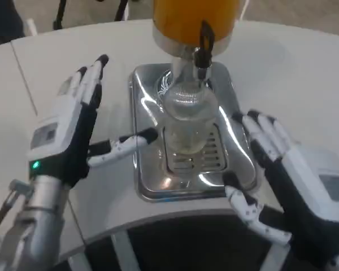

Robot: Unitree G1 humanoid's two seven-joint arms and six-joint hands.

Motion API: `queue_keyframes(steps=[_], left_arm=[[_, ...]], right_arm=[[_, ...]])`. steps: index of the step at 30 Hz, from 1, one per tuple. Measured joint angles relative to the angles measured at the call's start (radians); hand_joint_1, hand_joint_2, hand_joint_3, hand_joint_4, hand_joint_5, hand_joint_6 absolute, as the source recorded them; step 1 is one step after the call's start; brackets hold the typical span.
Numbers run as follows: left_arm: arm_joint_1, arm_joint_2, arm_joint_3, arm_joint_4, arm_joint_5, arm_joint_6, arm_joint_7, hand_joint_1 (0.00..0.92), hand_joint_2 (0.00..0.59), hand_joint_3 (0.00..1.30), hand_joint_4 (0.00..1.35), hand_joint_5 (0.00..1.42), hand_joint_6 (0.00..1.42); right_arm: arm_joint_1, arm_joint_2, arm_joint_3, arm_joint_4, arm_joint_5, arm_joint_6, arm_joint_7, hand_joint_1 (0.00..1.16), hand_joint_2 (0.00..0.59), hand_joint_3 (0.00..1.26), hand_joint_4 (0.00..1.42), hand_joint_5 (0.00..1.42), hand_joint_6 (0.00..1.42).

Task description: Grasp the cup under the faucet to collect the drink, then remove the cup.

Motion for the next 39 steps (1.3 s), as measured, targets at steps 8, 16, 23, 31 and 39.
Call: queue_keyframes(steps=[8, 16, 23, 31, 39], left_arm=[[0.288, 0.102, 0.051, -0.376, 0.199, 0.181, -0.103, 0.125, 0.077, 0.00, 0.00, 0.00, 0.00], [0.546, 0.095, 0.083, -0.636, 0.313, 0.253, -0.157, 0.072, 0.082, 0.00, 0.00, 0.00, 0.00], [0.618, 0.025, 0.059, -0.719, 0.342, 0.264, -0.196, 0.070, 0.082, 0.00, 0.00, 0.00, 0.00], [0.625, -0.006, 0.058, -0.727, 0.342, 0.263, -0.217, 0.069, 0.083, 0.00, 0.00, 0.00, 0.00], [0.651, -0.023, 0.061, -0.750, 0.344, 0.262, -0.223, 0.060, 0.085, 0.00, 0.00, 0.00, 0.00]], right_arm=[[-0.129, 0.102, -0.001, 0.013, 0.122, 0.101, -0.020, 0.39, 0.569, 0.03, 0.00, 0.00, 0.13], [-0.225, 0.179, -0.023, 0.055, 0.268, 0.201, -0.059, 0.38, 0.568, 0.00, 0.00, 0.00, 0.05], [-0.329, 0.185, -0.026, 0.039, 0.379, 0.275, -0.062, 0.36, 0.568, 0.00, 0.00, 0.00, 0.02], [-0.416, 0.197, -0.011, 0.085, 0.456, 0.308, -0.113, 0.33, 0.556, 0.00, 0.00, 0.00, 0.00], [-0.509, 0.192, -0.048, 0.193, 0.550, 0.319, -0.156, 0.29, 0.552, 0.00, 0.00, 0.00, 0.00]])
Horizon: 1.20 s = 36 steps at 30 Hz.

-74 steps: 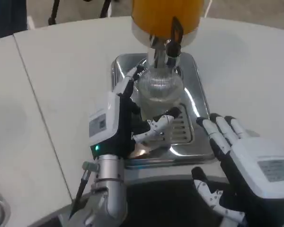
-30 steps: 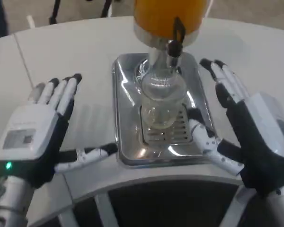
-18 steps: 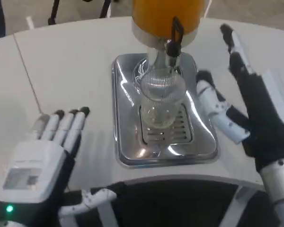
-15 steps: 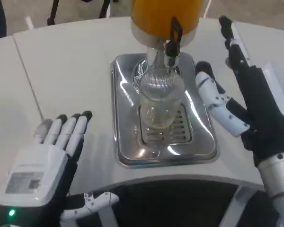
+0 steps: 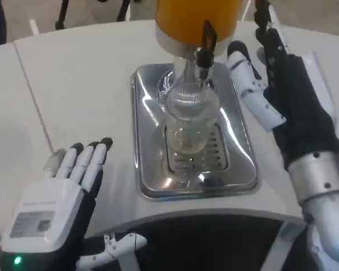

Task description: Grasp the cup under the faucet to collect the drink, then remove the cup.

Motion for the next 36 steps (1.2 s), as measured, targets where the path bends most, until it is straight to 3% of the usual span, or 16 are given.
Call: queue_keyframes(steps=[4, 7, 15, 26, 35, 36], left_arm=[[0.007, -0.006, 0.004, -0.001, 0.000, 0.000, 0.000, 0.057, 0.085, 0.00, 0.00, 0.00, 0.00], [0.009, -0.009, 0.009, -0.003, 0.000, 0.000, 0.000, 0.056, 0.086, 0.00, 0.00, 0.00, 0.00], [0.039, -0.024, 0.035, -0.010, -0.002, 0.001, 0.000, 0.055, 0.086, 0.00, 0.00, 0.00, 0.00], [0.041, -0.029, 0.046, -0.009, -0.014, -0.014, 0.001, 0.048, 0.087, 0.00, 0.00, 0.00, 0.00], [0.041, -0.035, 0.051, 0.001, -0.039, -0.022, 0.008, 0.036, 0.088, 0.00, 0.00, 0.00, 0.00], [0.041, -0.037, 0.051, 0.003, -0.040, -0.022, 0.008, 0.034, 0.088, 0.00, 0.00, 0.00, 0.00]], right_arm=[[-0.056, -0.007, -0.021, 0.074, 0.088, -0.005, -0.006, 0.28, 0.550, 0.00, 0.00, 0.00, 0.00], [-0.066, -0.017, -0.017, 0.090, 0.117, -0.006, -0.006, 0.28, 0.550, 0.00, 0.00, 0.00, 0.00], [-0.094, -0.071, 0.045, 0.101, 0.176, -0.006, 0.041, 0.27, 0.547, 0.00, 0.00, 0.00, 0.00], [-0.088, -0.175, 0.008, 0.071, 0.301, 0.034, 0.137, 0.26, 0.544, 0.00, 0.00, 0.00, 0.00], [-0.125, -0.256, 0.063, 0.048, 0.278, 0.096, 0.146, 0.24, 0.534, 0.00, 0.00, 0.00, 0.00], [-0.146, -0.285, 0.089, 0.042, 0.249, 0.118, 0.150, 0.21, 0.529, 0.00, 0.00, 0.00, 0.01]])
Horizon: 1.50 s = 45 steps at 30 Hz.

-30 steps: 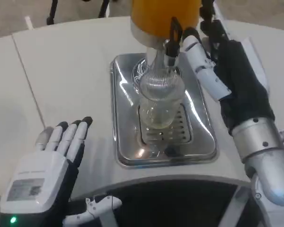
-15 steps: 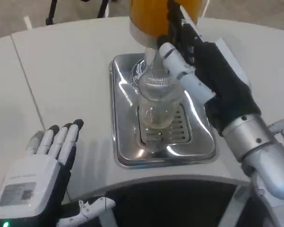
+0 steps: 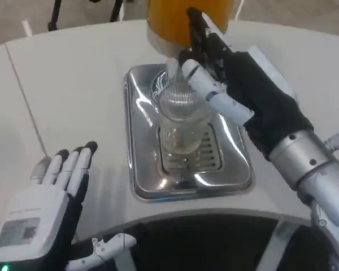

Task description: Grasp the cup under the faucet to collect the drink, then remove the cup.

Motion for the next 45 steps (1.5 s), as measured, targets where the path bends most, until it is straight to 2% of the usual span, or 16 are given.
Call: queue_keyframes(steps=[1, 3, 5, 10, 14, 19, 23, 28, 31, 38, 45], left_arm=[[0.000, 0.000, 0.000, 0.000, 0.000, 0.000, 0.000, 0.018, 0.083, 0.00, 0.00, 0.00, 0.00], [0.000, -0.001, 0.000, 0.006, -0.001, 0.000, 0.001, 0.001, 0.078, 0.00, 0.00, 0.00, 0.00], [0.000, -0.003, 0.000, 0.009, -0.001, -0.001, 0.001, 0.000, 0.074, 0.00, 0.00, 0.00, 0.00], [-0.019, -0.006, 0.000, 0.032, -0.017, -0.006, 0.000, 0.000, 0.062, 0.00, 0.00, 0.00, 0.00], [-0.045, -0.007, -0.003, 0.052, -0.017, -0.006, 0.000, 0.000, 0.059, 0.00, 0.00, 0.00, 0.00], [-0.067, -0.014, -0.005, 0.072, -0.016, -0.004, 0.001, 0.000, 0.063, 0.00, 0.00, 0.00, 0.00], [-0.082, -0.034, -0.005, 0.087, -0.015, 0.013, 0.005, 0.000, 0.068, 0.00, 0.00, 0.00, 0.00], [-0.123, -0.057, -0.004, 0.113, -0.026, 0.035, 0.012, 0.017, 0.064, 0.00, 0.00, 0.00, 0.00], [-0.168, -0.076, -0.005, 0.133, -0.046, 0.043, 0.015, 0.103, 0.060, 0.00, 0.00, 0.00, 0.00], [-0.261, -0.113, -0.008, 0.209, -0.110, 0.062, 0.016, 0.237, 0.061, 0.00, 0.00, 0.00, 0.00], [-0.329, -0.131, -0.039, 0.246, -0.125, 0.060, 0.029, 0.276, 0.052, 0.00, 0.00, 0.00, 0.00]], right_arm=[[-0.004, -0.005, 0.003, -0.001, -0.003, 0.004, 0.002, 0.17, 0.530, 0.00, 0.00, 0.00, 0.01], [-0.040, -0.049, 0.053, -0.007, -0.080, 0.035, 0.014, 0.11, 0.530, 0.00, 0.00, 0.00, 0.04], [-0.069, -0.076, 0.081, -0.008, -0.118, 0.055, 0.031, 0.05, 0.545, 0.00, 0.00, 0.00, 0.06], [-0.115, -0.115, 0.129, -0.003, -0.175, 0.077, 0.075, 0.04, 0.559, 0.01, 0.00, 0.00, 0.06], [-0.172, -0.162, 0.195, 0.017, -0.255, 0.071, 0.118, 0.03, 0.574, 0.02, 0.00, 0.00, 0.06], [-0.231, -0.197, 0.251, 0.032, -0.346, 0.069, 0.195, 0.03, 0.576, 0.03, 0.00, 0.00, 0.06], [-0.232, -0.200, 0.268, 0.006, -0.417, 0.076, 0.237, 0.02, 0.578, 0.03, 0.00, 0.00, 0.06], [-0.226, -0.196, 0.263, -0.016, -0.447, 0.084, 0.273, 0.02, 0.577, 0.05, 0.00, 0.00, 0.06], [-0.215, -0.185, 0.254, -0.021, -0.452, 0.084, 0.274, 0.02, 0.576, 0.05, 0.00, 0.00, 0.06], [-0.207, -0.171, 0.238, -0.021, -0.453, 0.084, 0.279, 0.02, 0.576, 0.04, 0.00, 0.00, 0.06], [-0.215, -0.165, 0.229, -0.012, -0.453, 0.083, 0.292, 0.03, 0.573, 0.03, 0.00, 0.00, 0.06]])
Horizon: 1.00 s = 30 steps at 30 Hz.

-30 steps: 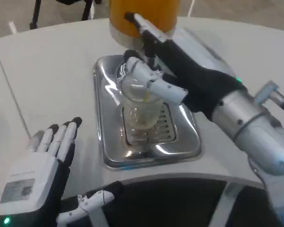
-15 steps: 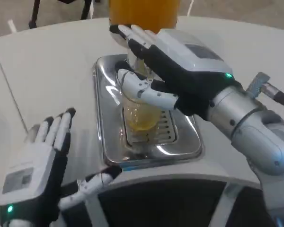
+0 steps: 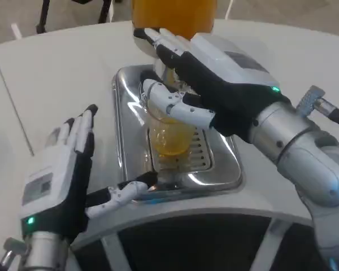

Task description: Grasp the cup under the faucet to collect the drink, then remove the cup.

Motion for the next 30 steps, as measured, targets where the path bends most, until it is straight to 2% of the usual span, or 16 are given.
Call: queue_keyframes(steps=[17, 20, 23, 25, 27, 30], left_arm=[[-0.106, -0.031, -0.056, 0.116, -0.044, -0.025, 0.017, 0.306, 0.050, 0.00, 0.00, 0.00, 0.00], [-0.110, -0.032, -0.056, 0.132, -0.050, -0.032, 0.025, 0.294, 0.058, 0.00, 0.00, 0.00, 0.00], [-0.116, -0.032, -0.057, 0.144, -0.067, -0.038, 0.025, 0.289, 0.060, 0.00, 0.00, 0.00, 0.00], [-0.122, -0.033, -0.059, 0.145, -0.070, -0.040, 0.026, 0.286, 0.058, 0.00, 0.00, 0.00, 0.00], [-0.124, -0.032, -0.059, 0.146, -0.070, -0.041, 0.034, 0.284, 0.056, 0.00, 0.00, 0.00, 0.00], [-0.131, -0.032, -0.061, 0.155, -0.071, -0.043, 0.035, 0.268, 0.051, 0.00, 0.00, 0.00, 0.00]], right_arm=[[0.023, 0.024, -0.035, -0.003, 0.005, -0.004, -0.004, 0.05, 0.577, 0.02, 0.00, 0.00, 0.06], [0.043, 0.026, -0.064, -0.005, 0.021, -0.020, -0.012, 0.05, 0.578, 0.02, 0.00, 0.00, 0.06], [0.065, 0.036, -0.129, -0.009, 0.082, -0.019, -0.015, 0.07, 0.586, 0.02, 0.00, 0.00, 0.05], [0.111, 0.056, -0.167, -0.038, 0.101, -0.017, -0.051, 0.12, 0.586, 0.01, 0.00, 0.00, 0.05], [0.170, 0.079, -0.194, -0.077, 0.111, -0.013, -0.090, 0.13, 0.586, 0.01, 0.00, 0.00, 0.05], [0.195, 0.116, -0.226, -0.120, 0.156, 0.039, -0.098, 0.17, 0.586, 0.02, 0.00, 0.00, 0.05]])
